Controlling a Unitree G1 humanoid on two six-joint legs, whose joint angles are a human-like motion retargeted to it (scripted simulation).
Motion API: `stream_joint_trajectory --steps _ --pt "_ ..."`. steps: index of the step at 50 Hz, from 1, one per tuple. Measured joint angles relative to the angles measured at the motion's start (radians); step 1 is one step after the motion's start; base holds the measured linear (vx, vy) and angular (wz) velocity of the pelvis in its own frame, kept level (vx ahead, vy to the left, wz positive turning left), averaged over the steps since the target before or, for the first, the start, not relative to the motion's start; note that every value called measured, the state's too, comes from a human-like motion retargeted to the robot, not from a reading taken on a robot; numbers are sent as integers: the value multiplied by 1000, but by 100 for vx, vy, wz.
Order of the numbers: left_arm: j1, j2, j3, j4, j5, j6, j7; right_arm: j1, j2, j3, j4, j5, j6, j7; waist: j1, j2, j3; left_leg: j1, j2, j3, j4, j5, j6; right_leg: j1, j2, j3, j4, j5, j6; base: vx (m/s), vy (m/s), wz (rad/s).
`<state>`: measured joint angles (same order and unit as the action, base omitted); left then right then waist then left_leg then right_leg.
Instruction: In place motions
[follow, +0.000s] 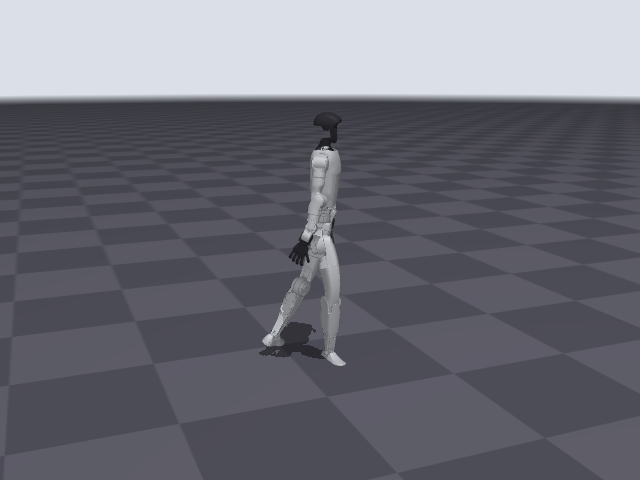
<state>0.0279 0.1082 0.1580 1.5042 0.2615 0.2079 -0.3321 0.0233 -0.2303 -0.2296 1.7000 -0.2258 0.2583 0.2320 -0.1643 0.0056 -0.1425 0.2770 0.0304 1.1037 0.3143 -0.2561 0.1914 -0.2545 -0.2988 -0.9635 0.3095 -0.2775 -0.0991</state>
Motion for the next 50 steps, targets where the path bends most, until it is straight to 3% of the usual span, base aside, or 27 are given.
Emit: stream_joint_trajectory --steps 2,5,7,9,15,20,23,25,28,30,40,44,50 --pt "18 -19 21 8 -33 -14 -4 17 11 5 0 -15 11 6 74 -49 26 51 60 -56 176 42 70 42 22 129 14 -26 4 81 -41 -317" --pt "12 -28 36 19 -87 -40 -36 -13 29 16 0 -43 6 17 138 -38 95 -40 239 -362 517 111 70 124 172 244 -34 -56 -22 55 -57 -280" --pt "7 -34 46 27 -92 -35 -56 -33 46 44 -28 -73 -2 31 148 -8 114 -206 204 -587 631 156 70 128 231 291 -93 -5 -39 -12 -3 -190" --pt "4 -36 48 34 -83 -30 -57 -47 60 82 -78 -107 -12 48 143 -9 121 -313 160 -685 670 163 70 119 241 338 -130 28 -40 -5 4 -166" --pt "-9 -11 27 36 -53 -23 -37 -94 85 191 -226 -227 -54 77 142 -21 173 -431 252 -724 603 13 70 137 300 458 -182 45 -42 15 -9 -160" --pt "-12 -31 23 44 -65 -24 -22 -97 92 228 -293 -289 -75 75 121 -69 155 -519 -9 -884 140 149 41 87 193 513 -207 102 20 -3 38 -94" --pt "-18 -34 35 59 -84 -24 -11 -101 94 239 -284 -280 -78 79 143 -38 169 -490 -33 -1050 -80 257 -103 93 252 565 -186 110 12 19 16 -147" --pt "-7 -40 44 66 -97 -28 0 -97 91 245 -263 -271 -74 80 135 -29 169 -456 -54 -1109 -133 299 -124 99 263 600 -163 118 14 25 18 -112" --pt "7 -56 87 87 -94 -14 -28 -99 88 241 -207 -283 -52 65 64 -7 115 -392 47 -756 -146 213 -128 62 257 624 -123 121 8 29 26 -68" --pt "6 -58 109 109 -97 0 -48 -95 94 233 -170 -257 -40 39 37 8 105 -386 -5 -898 -182 232 -122 65 278 649 -126 123 -3 16 17 -90" --pt "-21 -18 77 109 -61 21 -40 -37 66 151 0 -99 -18 3 13 26 65 -303 -25 -780 -226 181 -99 63 272 750 -157 220 23 17 12 -54" --pt "-40 -16 98 92 -75 29 -51 -21 71 152 0 -100 -8 -5 5 27 86 -272 -31 -771 -223 168 -88 89 274 779 -170 235 35 7 6 -32" --pt "-39 -29 103 67 -88 27 -72 -11 85 163 -4 -132 -22 -4 -13 40 62 -271 -31 -767 -221 155 -85 89 278 785 -173 235 43 9 2 -7"
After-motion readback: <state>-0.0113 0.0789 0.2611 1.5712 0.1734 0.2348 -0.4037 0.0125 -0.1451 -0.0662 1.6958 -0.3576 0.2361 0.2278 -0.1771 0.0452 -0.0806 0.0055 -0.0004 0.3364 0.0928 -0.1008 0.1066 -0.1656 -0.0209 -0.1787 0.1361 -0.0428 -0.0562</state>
